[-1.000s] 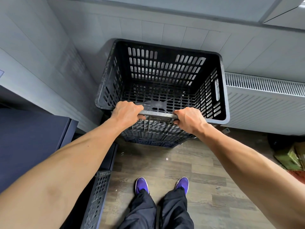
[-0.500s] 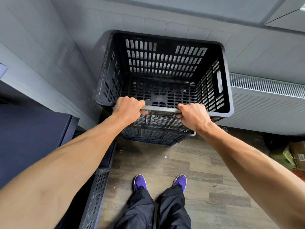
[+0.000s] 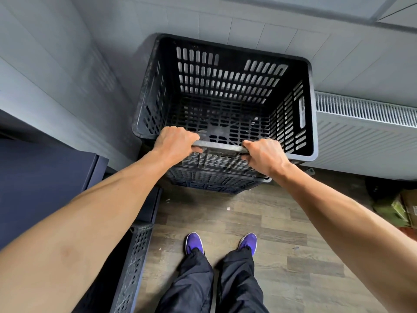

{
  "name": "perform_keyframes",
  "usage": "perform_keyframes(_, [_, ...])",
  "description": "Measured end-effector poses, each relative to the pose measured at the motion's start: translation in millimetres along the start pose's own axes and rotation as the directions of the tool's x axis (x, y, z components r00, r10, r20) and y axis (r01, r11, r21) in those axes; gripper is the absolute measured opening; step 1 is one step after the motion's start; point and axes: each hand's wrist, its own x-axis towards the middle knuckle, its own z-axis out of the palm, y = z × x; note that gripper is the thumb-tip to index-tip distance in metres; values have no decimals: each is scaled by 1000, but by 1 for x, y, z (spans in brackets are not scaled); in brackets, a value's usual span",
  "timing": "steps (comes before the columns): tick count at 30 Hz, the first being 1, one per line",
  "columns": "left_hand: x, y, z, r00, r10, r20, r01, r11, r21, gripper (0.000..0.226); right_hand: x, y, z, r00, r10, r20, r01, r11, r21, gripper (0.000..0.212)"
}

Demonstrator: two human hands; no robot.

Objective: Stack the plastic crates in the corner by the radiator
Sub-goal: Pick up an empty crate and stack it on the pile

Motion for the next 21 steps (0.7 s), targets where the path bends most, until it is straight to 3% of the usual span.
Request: perform_keyframes(21, [-13, 2, 5, 999, 43, 8, -43, 999, 3, 41, -12, -7, -1, 999, 15, 36, -14, 1000, -14, 28])
